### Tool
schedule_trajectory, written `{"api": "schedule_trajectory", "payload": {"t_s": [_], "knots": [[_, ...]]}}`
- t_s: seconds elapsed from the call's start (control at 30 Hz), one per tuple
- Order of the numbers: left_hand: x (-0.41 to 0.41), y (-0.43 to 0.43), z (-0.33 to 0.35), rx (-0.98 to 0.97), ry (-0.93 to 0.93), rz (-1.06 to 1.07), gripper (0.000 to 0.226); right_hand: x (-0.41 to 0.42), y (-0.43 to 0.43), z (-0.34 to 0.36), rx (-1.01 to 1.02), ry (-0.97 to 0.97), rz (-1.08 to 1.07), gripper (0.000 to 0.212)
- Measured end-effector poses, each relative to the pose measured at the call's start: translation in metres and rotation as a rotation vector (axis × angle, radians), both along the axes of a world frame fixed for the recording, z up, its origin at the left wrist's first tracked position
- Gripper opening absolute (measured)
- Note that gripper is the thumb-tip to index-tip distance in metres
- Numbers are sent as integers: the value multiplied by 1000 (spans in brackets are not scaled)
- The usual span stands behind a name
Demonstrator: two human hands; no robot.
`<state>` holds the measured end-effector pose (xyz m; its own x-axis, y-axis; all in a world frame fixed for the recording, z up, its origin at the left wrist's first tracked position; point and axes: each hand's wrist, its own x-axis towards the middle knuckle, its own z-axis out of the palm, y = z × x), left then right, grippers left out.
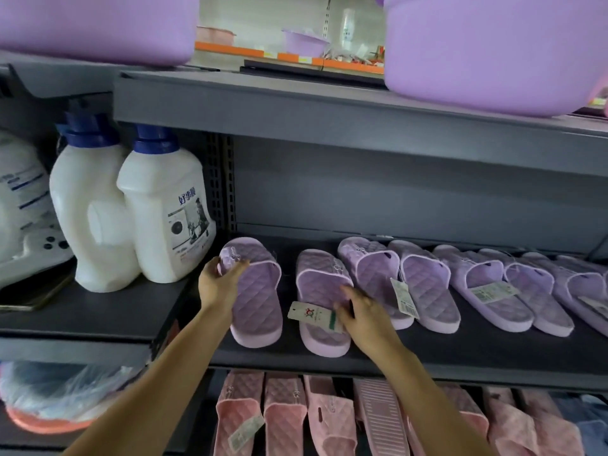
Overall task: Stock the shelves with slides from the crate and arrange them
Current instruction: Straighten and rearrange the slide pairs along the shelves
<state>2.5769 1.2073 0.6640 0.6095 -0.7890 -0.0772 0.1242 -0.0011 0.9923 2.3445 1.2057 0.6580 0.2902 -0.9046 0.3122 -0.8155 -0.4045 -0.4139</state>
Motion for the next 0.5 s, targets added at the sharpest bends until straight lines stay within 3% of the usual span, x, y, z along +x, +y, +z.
{"api": "schedule_trajectory", "payload": {"t_s": [0.13,0.3,0.4,0.5], "knots": [[-3,-5,-6,24,-110,-42,10,-7,2,-5,-58,-38,-19,35],[2,-6,-5,74,-186,-131,9,-9,12,-15,-120,-56,2,55],[-1,-2,-4,59,-206,-161,39,-5,18,-21,-249,-85,-16,40],[-5,3,-7,46,-230,-180,54,3,20,-25,-224,-120,50,65]]}}
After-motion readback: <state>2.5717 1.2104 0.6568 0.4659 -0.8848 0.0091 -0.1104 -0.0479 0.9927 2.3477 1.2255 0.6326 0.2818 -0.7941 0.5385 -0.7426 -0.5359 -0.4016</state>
